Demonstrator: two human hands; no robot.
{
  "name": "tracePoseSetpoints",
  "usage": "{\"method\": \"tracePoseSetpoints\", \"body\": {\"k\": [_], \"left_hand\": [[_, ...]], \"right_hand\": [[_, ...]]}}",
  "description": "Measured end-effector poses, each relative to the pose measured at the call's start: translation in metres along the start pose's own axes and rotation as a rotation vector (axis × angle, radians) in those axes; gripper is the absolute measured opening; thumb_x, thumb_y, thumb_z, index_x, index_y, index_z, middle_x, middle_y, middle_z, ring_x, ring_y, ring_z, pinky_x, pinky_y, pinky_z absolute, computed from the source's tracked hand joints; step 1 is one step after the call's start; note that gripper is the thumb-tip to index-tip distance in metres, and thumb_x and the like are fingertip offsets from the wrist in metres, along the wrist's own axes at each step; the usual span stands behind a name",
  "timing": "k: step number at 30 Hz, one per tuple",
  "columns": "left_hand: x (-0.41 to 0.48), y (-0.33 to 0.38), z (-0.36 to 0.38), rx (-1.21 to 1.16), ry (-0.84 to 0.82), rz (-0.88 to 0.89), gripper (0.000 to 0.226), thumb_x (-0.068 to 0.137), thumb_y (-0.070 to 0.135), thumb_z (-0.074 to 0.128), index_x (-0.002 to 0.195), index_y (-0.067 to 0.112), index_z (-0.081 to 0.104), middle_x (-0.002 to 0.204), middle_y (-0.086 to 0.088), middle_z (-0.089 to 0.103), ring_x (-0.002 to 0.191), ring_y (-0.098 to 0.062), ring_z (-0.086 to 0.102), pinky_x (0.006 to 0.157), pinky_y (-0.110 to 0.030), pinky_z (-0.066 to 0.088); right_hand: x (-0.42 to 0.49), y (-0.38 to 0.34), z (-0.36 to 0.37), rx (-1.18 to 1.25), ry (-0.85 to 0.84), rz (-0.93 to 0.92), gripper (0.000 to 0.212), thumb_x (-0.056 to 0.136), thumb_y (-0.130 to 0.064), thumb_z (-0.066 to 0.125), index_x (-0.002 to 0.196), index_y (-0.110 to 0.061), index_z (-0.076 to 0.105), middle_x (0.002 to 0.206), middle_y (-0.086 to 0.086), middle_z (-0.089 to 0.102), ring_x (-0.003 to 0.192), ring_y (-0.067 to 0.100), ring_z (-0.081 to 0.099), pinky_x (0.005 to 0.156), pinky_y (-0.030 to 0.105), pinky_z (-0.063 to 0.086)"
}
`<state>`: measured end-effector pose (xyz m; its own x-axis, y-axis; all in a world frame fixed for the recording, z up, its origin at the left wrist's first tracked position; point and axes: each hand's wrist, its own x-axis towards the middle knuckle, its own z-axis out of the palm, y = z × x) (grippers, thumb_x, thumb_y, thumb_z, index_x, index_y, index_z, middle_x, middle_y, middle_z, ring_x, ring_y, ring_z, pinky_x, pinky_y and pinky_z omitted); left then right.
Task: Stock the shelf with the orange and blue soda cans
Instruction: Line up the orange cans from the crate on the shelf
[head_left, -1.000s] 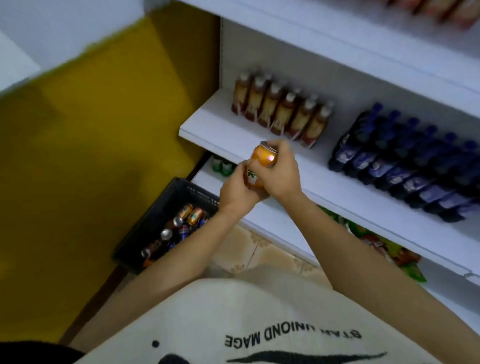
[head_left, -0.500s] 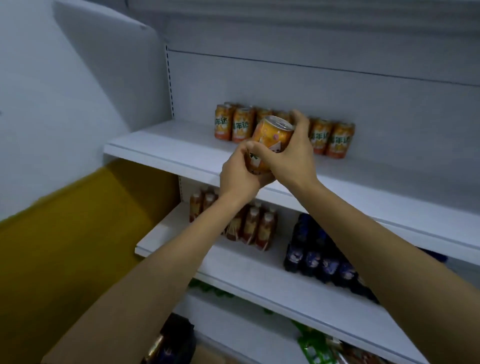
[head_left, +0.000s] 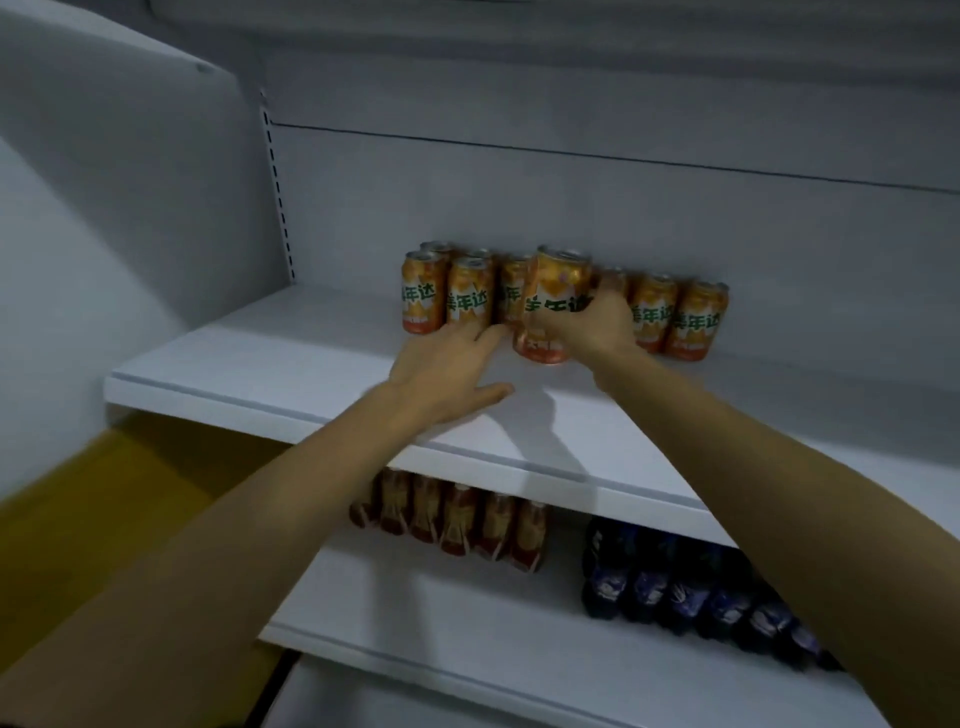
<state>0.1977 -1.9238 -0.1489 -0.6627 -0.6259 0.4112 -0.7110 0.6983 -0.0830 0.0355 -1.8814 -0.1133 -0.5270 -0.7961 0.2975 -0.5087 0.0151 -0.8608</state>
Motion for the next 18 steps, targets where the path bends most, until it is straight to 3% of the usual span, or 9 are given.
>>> {"method": "tracePoseSetpoints", "body": {"k": [4, 7, 12, 18], "left_hand": [[0.006, -0.03, 0.015, 0.05, -0.157, 0.03, 0.058, 0.089, 0.051, 0.05, 0.138, 0.021, 0.04, 0.135, -0.003, 0.048, 0.118, -0.023, 0.048, 0.08, -0.036, 0.046], [0.009, -0.04, 0.022, 0.03, -0.21, 0.074, 0.056, 0.089, 0.053, 0.05, 0.136, 0.023, 0.042, 0.128, -0.002, 0.051, 0.115, -0.023, 0.049, 0.075, -0.034, 0.044], [0.015, -0.046, 0.027, 0.042, -0.311, 0.132, 0.06, 0.089, 0.06, 0.046, 0.138, 0.026, 0.04, 0.13, -0.001, 0.051, 0.116, -0.023, 0.05, 0.075, -0.032, 0.037], [0.019, -0.049, 0.027, 0.028, -0.326, 0.187, 0.052, 0.09, 0.06, 0.043, 0.129, 0.024, 0.045, 0.119, -0.002, 0.055, 0.108, -0.023, 0.052, 0.068, -0.03, 0.031]], "right_hand": [[0.042, 0.013, 0.029, -0.064, 0.005, 0.084, 0.084, 0.069, -0.027, 0.083, 0.136, -0.011, 0.035, 0.135, 0.009, 0.05, 0.125, 0.026, 0.049, 0.1, 0.037, 0.045], [0.06, 0.019, 0.05, -0.124, 0.001, 0.137, 0.095, 0.074, -0.031, 0.08, 0.146, -0.009, 0.023, 0.147, 0.01, 0.04, 0.134, 0.028, 0.04, 0.106, 0.037, 0.039], [0.074, 0.033, 0.078, -0.15, -0.024, 0.122, 0.097, 0.074, -0.031, 0.08, 0.147, -0.008, 0.02, 0.15, 0.01, 0.035, 0.137, 0.029, 0.036, 0.108, 0.04, 0.037], [0.078, 0.05, 0.09, -0.061, 0.041, 0.109, 0.09, 0.071, -0.025, 0.083, 0.143, -0.011, 0.029, 0.143, 0.008, 0.046, 0.13, 0.026, 0.046, 0.104, 0.038, 0.042]]}}
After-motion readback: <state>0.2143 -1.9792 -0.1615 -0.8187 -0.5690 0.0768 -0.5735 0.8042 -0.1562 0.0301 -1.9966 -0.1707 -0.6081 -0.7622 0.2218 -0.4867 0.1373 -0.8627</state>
